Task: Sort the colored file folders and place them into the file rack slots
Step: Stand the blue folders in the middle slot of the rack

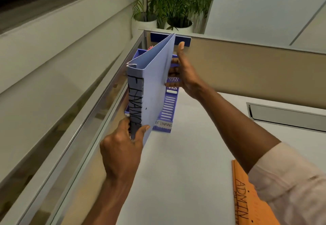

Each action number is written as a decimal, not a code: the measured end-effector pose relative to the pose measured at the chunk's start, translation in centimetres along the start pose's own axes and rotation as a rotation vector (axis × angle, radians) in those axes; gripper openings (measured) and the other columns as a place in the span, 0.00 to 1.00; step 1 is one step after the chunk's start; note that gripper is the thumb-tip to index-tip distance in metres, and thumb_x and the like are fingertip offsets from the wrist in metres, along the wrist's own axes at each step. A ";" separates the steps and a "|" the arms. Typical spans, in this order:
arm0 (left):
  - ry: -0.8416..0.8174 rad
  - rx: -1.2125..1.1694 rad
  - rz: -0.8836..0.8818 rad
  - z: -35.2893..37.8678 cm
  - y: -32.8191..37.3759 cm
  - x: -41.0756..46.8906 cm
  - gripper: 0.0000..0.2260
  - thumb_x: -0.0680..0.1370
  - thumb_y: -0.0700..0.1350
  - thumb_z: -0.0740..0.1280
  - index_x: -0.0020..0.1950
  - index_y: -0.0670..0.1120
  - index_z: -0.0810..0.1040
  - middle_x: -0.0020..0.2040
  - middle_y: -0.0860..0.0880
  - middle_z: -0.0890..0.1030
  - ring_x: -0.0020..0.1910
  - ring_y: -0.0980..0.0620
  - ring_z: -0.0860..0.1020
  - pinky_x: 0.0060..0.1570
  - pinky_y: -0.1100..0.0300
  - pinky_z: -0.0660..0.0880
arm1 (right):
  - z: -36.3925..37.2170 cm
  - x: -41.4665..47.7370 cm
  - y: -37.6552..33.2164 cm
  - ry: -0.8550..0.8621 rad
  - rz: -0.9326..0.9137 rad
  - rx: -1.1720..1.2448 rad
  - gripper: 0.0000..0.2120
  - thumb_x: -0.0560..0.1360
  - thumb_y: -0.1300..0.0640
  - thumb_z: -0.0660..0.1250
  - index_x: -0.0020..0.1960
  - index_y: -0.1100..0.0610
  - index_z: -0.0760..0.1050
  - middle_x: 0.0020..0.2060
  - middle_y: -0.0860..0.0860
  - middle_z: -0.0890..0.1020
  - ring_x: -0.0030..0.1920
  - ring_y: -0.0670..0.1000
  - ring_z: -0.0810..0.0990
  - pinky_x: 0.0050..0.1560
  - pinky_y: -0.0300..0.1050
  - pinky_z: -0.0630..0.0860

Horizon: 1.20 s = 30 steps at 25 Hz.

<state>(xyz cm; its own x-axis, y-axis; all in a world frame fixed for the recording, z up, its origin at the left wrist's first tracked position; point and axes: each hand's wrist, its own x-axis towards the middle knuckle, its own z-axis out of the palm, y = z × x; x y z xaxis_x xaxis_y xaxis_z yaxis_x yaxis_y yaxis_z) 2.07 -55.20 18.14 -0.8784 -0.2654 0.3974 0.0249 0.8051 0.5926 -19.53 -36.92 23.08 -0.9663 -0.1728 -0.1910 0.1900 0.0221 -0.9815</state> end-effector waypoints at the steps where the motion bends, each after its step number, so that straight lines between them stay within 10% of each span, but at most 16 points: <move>1: 0.004 -0.007 0.009 0.5 -0.2 0.7 0.25 0.73 0.58 0.74 0.60 0.39 0.84 0.51 0.43 0.88 0.42 0.44 0.88 0.38 0.52 0.85 | 0.3 0.8 -0.8 -0.007 0.016 0.016 0.43 0.78 0.23 0.51 0.77 0.55 0.69 0.68 0.60 0.80 0.67 0.62 0.81 0.60 0.71 0.83; 19: -0.073 0.079 -0.126 9.4 -0.7 9.9 0.23 0.78 0.58 0.73 0.58 0.39 0.81 0.52 0.40 0.87 0.47 0.40 0.86 0.46 0.49 0.84 | 1.3 11.1 -7.0 0.064 -0.047 -0.192 0.40 0.76 0.29 0.68 0.81 0.51 0.68 0.76 0.60 0.72 0.69 0.63 0.77 0.53 0.70 0.85; 24: -0.102 0.191 -0.186 11.7 -0.9 11.3 0.23 0.79 0.62 0.69 0.53 0.40 0.81 0.47 0.37 0.85 0.45 0.35 0.84 0.44 0.44 0.82 | 0.2 12.9 -6.2 0.069 -0.081 -0.182 0.22 0.77 0.34 0.69 0.64 0.46 0.75 0.77 0.60 0.70 0.71 0.65 0.75 0.55 0.71 0.84; 30: -0.097 0.239 -0.239 13.9 -0.7 11.3 0.21 0.77 0.58 0.74 0.47 0.38 0.81 0.40 0.35 0.84 0.39 0.34 0.84 0.38 0.46 0.79 | -0.7 14.2 -4.4 0.125 -0.141 -0.185 0.22 0.79 0.39 0.71 0.63 0.54 0.80 0.67 0.58 0.78 0.64 0.57 0.80 0.47 0.52 0.88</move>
<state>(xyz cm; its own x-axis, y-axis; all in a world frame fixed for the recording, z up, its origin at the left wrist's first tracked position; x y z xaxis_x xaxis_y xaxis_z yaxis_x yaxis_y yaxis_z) -14.50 -51.44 12.49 -0.8874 -0.4191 0.1918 -0.2896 0.8307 0.4755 -34.19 -38.78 24.73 -0.9971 -0.0646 -0.0406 0.0278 0.1876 -0.9818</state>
